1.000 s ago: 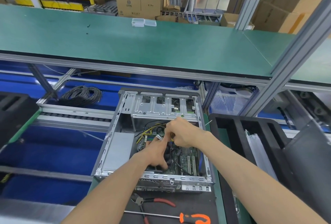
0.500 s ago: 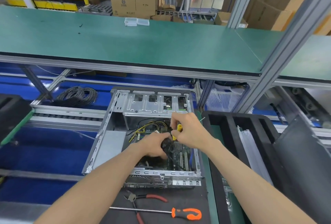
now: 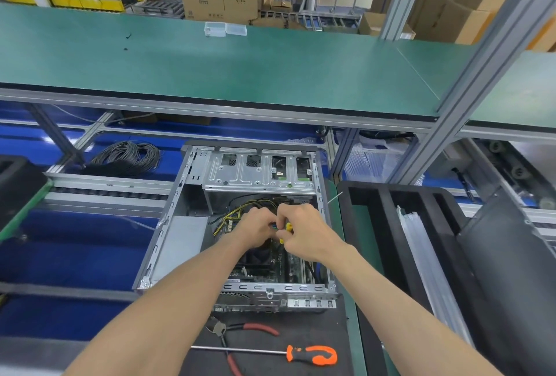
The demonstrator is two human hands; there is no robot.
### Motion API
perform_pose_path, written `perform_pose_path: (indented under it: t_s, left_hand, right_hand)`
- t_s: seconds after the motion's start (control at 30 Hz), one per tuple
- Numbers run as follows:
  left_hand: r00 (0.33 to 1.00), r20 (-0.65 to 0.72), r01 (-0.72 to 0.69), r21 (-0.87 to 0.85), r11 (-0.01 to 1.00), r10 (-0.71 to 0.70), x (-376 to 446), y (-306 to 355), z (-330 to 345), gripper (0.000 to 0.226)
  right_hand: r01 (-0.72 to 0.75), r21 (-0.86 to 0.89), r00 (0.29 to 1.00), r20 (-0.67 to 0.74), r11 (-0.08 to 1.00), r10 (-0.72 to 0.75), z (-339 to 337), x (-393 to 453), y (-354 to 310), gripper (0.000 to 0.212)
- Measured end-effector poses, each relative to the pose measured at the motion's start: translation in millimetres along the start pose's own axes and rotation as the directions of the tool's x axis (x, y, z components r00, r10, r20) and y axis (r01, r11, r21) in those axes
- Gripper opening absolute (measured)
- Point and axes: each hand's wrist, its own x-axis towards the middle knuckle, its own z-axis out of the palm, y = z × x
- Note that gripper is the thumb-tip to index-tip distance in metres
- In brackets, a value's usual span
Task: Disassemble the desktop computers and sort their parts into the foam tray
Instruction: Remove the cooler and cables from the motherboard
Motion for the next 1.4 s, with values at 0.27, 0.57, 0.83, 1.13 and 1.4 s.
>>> perform_pose_path:
  t_s: [0.27, 0.57, 0.83, 1.13, 1.4]
  left_hand:
    - [0.998, -0.068, 0.002, -0.007, 1.0, -0.002, -1, -1, 5, 0.057]
    - [0.991, -0.029, 0.136, 0.169, 0.976, -0.133, 5, -4, 15, 0.022]
    - [0.991, 0.07, 0.091, 0.264, 0.96, -0.113, 4, -9, 15, 0.033]
    - [0.993, 0.074, -0.083, -0.115, 0.99, 0.092, -19, -16, -8, 0.032]
    - [0.987, -0.158, -0.061, -0.331, 0.942, 0.008, -65, -4, -14, 0.023]
  right_hand:
    - [-0.027, -0.004, 0.999, 0.026, 1.0, 0.027, 3, -1, 1, 0.012]
    - [0.115, -0.326, 0.987, 0.144, 0.938, -0.071, 6, 6, -30, 0.029]
    - [0.233, -0.315, 0.924, 0.368, 0.92, -0.108, -8, 18, -44, 0.011]
    - [0.146, -0.383, 0.945, 0.328, 0.912, -0.014, -10, 18, -36, 0.011]
    - [0.295, -0.358, 0.908, 0.394, 0.886, -0.143, -13, 10, -37, 0.016]
